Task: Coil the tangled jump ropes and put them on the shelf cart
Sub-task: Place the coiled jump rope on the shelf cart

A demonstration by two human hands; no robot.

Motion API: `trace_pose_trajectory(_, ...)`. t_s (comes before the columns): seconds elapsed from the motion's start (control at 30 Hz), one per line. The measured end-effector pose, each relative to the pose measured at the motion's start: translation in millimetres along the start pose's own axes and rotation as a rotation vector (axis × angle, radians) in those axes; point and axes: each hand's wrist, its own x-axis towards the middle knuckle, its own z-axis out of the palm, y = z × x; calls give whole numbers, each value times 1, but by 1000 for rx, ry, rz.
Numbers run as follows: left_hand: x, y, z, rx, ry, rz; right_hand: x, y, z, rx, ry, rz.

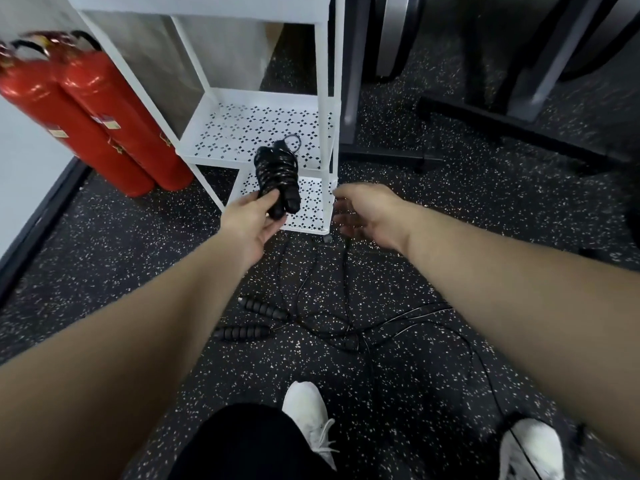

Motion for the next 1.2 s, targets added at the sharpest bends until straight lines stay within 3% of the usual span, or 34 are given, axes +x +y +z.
trace_pose_trajectory(0.2, 56, 29, 29, 70, 57, 56, 25, -3, 2, -7, -19, -1)
trace_pose_trajectory(0.43, 101, 42, 78, 227, -32, 209, 41, 2, -4, -21, -4, 0)
trace_pose_trajectory(0.77, 123, 39, 103, 830, 67, 412, 37, 10, -26, -9, -24, 40)
trace_pose_trajectory(0.93, 107, 31, 98, 865, 10, 406, 21, 13, -39, -21, -15, 30)
trace_pose_trajectory(1.2, 38, -6, 83, 700, 0, 429, -29, 29, -74, -46, -33, 49)
